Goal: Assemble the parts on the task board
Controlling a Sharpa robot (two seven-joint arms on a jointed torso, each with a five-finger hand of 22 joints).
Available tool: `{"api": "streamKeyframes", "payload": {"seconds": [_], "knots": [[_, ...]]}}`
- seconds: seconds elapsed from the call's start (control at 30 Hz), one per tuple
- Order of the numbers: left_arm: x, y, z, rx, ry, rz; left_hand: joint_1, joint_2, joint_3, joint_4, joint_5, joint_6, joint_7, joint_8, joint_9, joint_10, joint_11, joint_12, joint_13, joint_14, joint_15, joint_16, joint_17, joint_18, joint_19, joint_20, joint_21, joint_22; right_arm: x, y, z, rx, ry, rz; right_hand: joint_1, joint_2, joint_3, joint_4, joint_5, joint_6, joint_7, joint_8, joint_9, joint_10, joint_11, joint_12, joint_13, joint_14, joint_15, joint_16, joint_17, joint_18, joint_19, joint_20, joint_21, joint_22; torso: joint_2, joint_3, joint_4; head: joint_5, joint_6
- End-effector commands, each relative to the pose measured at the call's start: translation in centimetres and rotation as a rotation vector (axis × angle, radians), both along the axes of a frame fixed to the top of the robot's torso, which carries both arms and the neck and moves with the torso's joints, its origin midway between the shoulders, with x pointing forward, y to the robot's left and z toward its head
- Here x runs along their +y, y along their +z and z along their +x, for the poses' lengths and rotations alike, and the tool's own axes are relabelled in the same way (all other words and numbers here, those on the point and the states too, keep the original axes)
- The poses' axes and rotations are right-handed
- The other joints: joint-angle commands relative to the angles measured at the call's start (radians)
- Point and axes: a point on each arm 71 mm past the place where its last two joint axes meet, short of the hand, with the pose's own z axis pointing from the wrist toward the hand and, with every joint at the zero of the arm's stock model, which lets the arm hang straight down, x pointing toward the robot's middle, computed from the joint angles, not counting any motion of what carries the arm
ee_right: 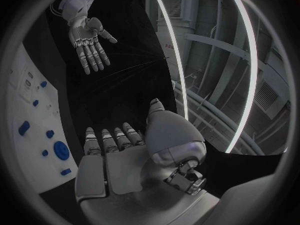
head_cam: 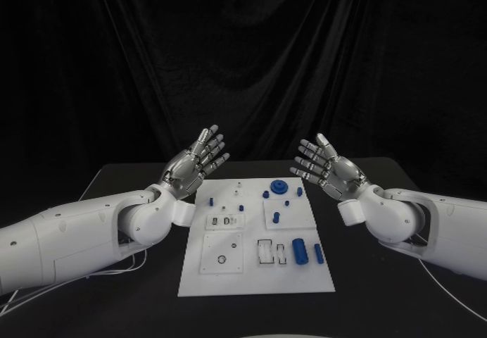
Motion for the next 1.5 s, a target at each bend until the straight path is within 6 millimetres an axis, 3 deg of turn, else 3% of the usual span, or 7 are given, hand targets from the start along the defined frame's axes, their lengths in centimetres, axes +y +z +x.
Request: {"api": "streamKeyframes", "payload": {"seconds": [0.03, 0.47, 0.73, 1.2, 1.43, 1.47, 1.5], "knots": [[-0.3, 0.9, -0.3, -0.134, -0.037, -0.04, 0.023, 0.002, 0.012, -0.001, 0.035, 0.008, 0.017, 0.004, 0.002, 0.017, 0.014, 0.012, 0.004, 0.0, 0.021, -0.004, -0.002, 0.01, 0.013, 0.022, 0.019, 0.01, 0.6, 0.6, -0.1, -0.02, 0.076, 0.067, 0.036, 0.002, 0.005, -0.012, 0.035, 0.087, 0.043, 0.035, 0.016, 0.039, 0.043, 0.08, 0.022, 0.049, 0.032, 0.058, 0.026, 0.007, 0.058, 0.028, 0.037, 0.011, 0.015, -0.0017, 0.0117, -0.008, -0.016], [3.0, 1.5, -1.4, -0.166, 0.048, -0.015, 0.105, 0.0, 0.046, -0.002, 0.149, 0.184, 0.093, 0.064, 0.029, 0.16, 0.055, 0.159, 0.036, 0.126, 0.061, 0.062, 0.036, 0.016, 0.134, 0.069, 0.099, 0.048, -1.6, 2.0, -0.2, -0.075, 0.039, 0.053, 0.184, -0.008, 0.041, -0.089, 0.209, 0.199, 0.092, 0.145, 0.029, 0.149, 0.148, 0.327, 0.042, 0.391, 0.095, 0.298, 0.073, -0.04, 0.511, 0.045, 0.225, 0.066, 0.049, -0.0045, 0.0186, -0.007, -0.037], [5.0, 2.0, -2.2, -0.191, 0.103, -0.008, 0.109, 0.001, 0.048, -0.001, 0.155, 0.204, 0.106, 0.076, 0.031, 0.165, 0.058, 0.182, 0.038, 0.141, 0.066, 0.073, 0.04, 0.017, 0.149, 0.074, 0.108, 0.051, -3.3, 4.0, 1.1, -0.2, -0.009, -0.119, 0.388, -0.024, 0.184, -0.304, 0.372, 0.407, 0.149, 0.265, 0.058, 0.361, 0.174, 0.521, 0.066, 0.729, 0.017, 0.461, 0.11, 0.011, 0.835, 0.003, 0.377, 0.113, 0.084, -0.0057, 0.0261, 0.008, -0.057], [5.1, 4.0, -2.5, -0.215, 0.088, -0.03, 0.089, 0.002, 0.059, -0.001, 0.155, 0.217, 0.135, 0.084, 0.031, 0.135, 0.062, 0.18, 0.032, 0.137, 0.091, 0.074, 0.038, 0.013, 0.161, 0.094, 0.115, 0.051, -4.1, 9.3, 3.6, -0.38, 0.067, -0.696, 0.352, -0.136, 0.317, -0.319, 0.007, 0.578, 0.112, 0.283, 0.051, 0.582, 0.095, 0.496, 0.053, 1.078, -0.093, 0.512, 0.099, 0.014, 1.174, -0.109, 0.618, 0.208, 0.137, -0.009, 0.0439, 0.02, -0.086], [5.2, 4.8, -2.2, -0.229, 0.085, -0.04, 0.088, 0.003, 0.063, -0.002, 0.157, 0.224, 0.142, 0.086, 0.031, 0.13, 0.06, 0.179, 0.03, 0.135, 0.096, 0.073, 0.036, 0.012, 0.161, 0.097, 0.115, 0.051, -3.6, 11.5, 4.4, -0.518, 0.06, -0.946, 0.416, -0.199, 0.445, -0.362, 0.035, 0.716, 0.099, 0.276, 0.051, 0.801, 0.082, 0.369, 0.051, 1.131, -0.106, 0.392, 0.076, 0.005, 1.153, -0.13, 0.614, 0.212, 0.181, -0.0218, 0.0709, -0.012, -0.066], [5.2, 4.9, -2.2, -0.23, 0.084, -0.042, 0.088, 0.003, 0.064, -0.002, 0.158, 0.224, 0.143, 0.085, 0.031, 0.127, 0.06, 0.177, 0.03, 0.133, 0.097, 0.073, 0.036, 0.012, 0.16, 0.098, 0.114, 0.051, -3.5, 11.7, 4.5, -0.547, 0.052, -0.974, 0.404, -0.222, 0.47, -0.361, 0.029, 0.753, 0.1, 0.27, 0.055, 0.863, 0.079, 0.343, 0.05, 1.179, -0.11, 0.422, 0.096, 0.005, 1.177, -0.136, 0.697, 0.266, 0.186, -0.0234, 0.0713, -0.013, -0.063], [5.2, 4.9, -2.2, -0.23, 0.083, -0.043, 0.088, 0.003, 0.066, -0.002, 0.159, 0.224, 0.143, 0.085, 0.031, 0.125, 0.061, 0.176, 0.029, 0.133, 0.099, 0.073, 0.036, 0.011, 0.161, 0.099, 0.115, 0.051, -3.4, 11.9, 4.5, -0.574, 0.044, -1.002, 0.364, -0.254, 0.516, -0.342, 0.028, 0.785, 0.105, 0.246, 0.057, 0.926, 0.076, 0.289, 0.049, 1.225, -0.121, 0.527, 0.157, -0.069, 1.322, -0.146, 1.133, 0.848, 0.191, -0.0262, 0.0726, -0.014, -0.06]]}}
